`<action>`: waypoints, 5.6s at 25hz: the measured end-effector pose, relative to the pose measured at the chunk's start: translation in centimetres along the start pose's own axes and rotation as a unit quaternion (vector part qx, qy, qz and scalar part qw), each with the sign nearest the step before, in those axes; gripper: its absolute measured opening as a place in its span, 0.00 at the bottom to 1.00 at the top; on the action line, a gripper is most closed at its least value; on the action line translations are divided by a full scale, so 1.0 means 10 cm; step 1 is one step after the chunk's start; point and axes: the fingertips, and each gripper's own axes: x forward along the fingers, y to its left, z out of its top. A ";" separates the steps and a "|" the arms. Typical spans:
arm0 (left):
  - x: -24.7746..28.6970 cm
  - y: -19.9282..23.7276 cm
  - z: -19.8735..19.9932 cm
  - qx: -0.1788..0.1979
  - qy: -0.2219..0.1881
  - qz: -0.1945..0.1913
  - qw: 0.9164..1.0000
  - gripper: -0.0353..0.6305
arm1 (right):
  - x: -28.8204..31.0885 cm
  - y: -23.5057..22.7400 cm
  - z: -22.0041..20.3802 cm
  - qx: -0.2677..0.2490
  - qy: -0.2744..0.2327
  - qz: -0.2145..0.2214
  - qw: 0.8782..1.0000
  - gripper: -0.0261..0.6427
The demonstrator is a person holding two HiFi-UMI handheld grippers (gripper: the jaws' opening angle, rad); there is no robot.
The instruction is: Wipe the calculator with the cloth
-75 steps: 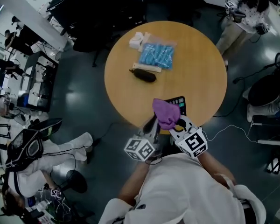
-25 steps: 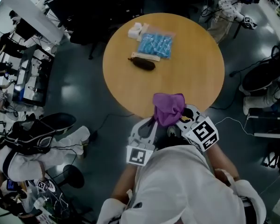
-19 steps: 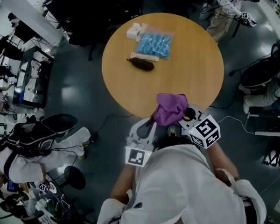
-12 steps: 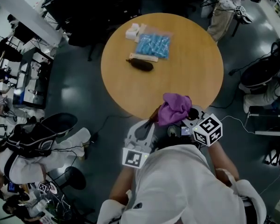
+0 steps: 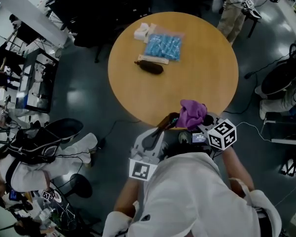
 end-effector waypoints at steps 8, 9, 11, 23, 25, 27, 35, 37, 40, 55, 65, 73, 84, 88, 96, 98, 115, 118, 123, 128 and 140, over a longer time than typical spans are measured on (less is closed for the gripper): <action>0.02 -0.06 0.08 0.007 -0.011 -0.012 1.000 0.12 | 0.07 -0.14 -0.36 0.011 0.042 0.008 0.999 0.16; 0.02 -0.06 0.11 0.006 -0.016 -0.012 1.000 0.12 | 0.08 -0.13 -0.38 0.012 0.043 0.009 0.999 0.16; 0.03 -0.03 0.16 0.002 -0.026 -0.010 1.000 0.12 | 0.10 -0.09 -0.37 0.009 0.040 0.018 0.999 0.16; 0.05 0.15 0.10 -0.093 -0.026 0.028 0.995 0.12 | 0.34 0.45 -0.41 -0.023 0.050 0.090 0.994 0.16; 0.07 0.15 0.14 -0.083 -0.030 0.029 0.996 0.12 | 0.40 0.51 -0.50 -0.031 0.065 0.102 0.992 0.16; 0.10 0.13 0.21 -0.043 -0.036 0.033 0.998 0.12 | 0.47 0.49 -0.60 -0.037 0.080 0.105 0.991 0.16; 0.25 -0.20 0.21 0.326 -0.014 0.018 0.945 0.12 | -0.03 -0.42 -0.28 -0.072 0.047 -0.010 0.996 0.16; 0.26 -0.21 0.20 0.367 -0.018 0.001 0.930 0.12 | -0.28 -0.41 0.15 -0.159 0.024 -0.021 0.987 0.16; 0.25 -0.17 0.23 0.410 -0.031 -0.020 0.911 0.12 | -0.61 -0.03 0.82 -0.316 -0.004 0.008 0.949 0.16; 0.35 -0.52 0.33 0.503 -0.055 -0.121 0.854 0.12 | -0.28 1.02 0.84 -0.636 0.140 0.144 0.745 0.16; 0.23 -0.75 0.35 0.524 -0.084 -0.132 0.837 0.12 | -0.26 0.90 0.76 -0.547 0.192 0.233 0.781 0.16; 0.11 -0.81 0.42 0.518 -0.096 -0.133 0.839 0.12 | -0.25 0.86 0.67 -0.501 0.204 0.258 0.800 0.16; 0.00 -0.85 0.69 0.501 -0.120 -0.120 0.849 0.12 | -0.24 0.77 0.46 -0.460 0.218 0.287 0.811 0.16; -0.02 -0.87 0.62 0.493 -0.112 -0.125 0.854 0.12 | -0.22 0.77 0.40 -0.449 0.221 0.300 0.812 0.16; -0.11 -0.87 0.79 0.457 -0.128 -0.120 0.872 0.13 | -0.18 0.76 0.24 -0.404 0.226 0.337 0.820 0.16; -0.13 -0.89 0.81 0.456 -0.128 -0.121 0.872 0.13 | -0.17 0.77 0.21 -0.391 0.229 0.345 0.822 0.16; 0.09 0.10 1.06 0.155 -0.133 -0.018 0.979 0.12 | 0.36 -0.26 -0.43 -0.129 0.184 0.286 0.932 0.16; 0.38 0.49 0.56 -0.014 -0.070 -0.006 0.997 0.12 | 0.34 -0.49 -0.33 -0.074 0.124 0.247 0.958 0.16; 0.91 0.85 -0.64 -0.261 -0.006 0.011 0.965 0.12 | 0.18 -0.74 -0.38 -0.028 0.074 0.189 0.979 0.16; 1.41 0.63 -1.95 -0.345 0.118 -0.054 0.930 0.12 | -0.01 -0.83 -0.59 0.030 0.048 0.157 0.986 0.16; 1.68 0.37 -3.19 -0.472 0.207 -0.071 0.854 0.12 | -0.07 -0.72 -0.79 0.085 0.029 0.147 0.985 0.16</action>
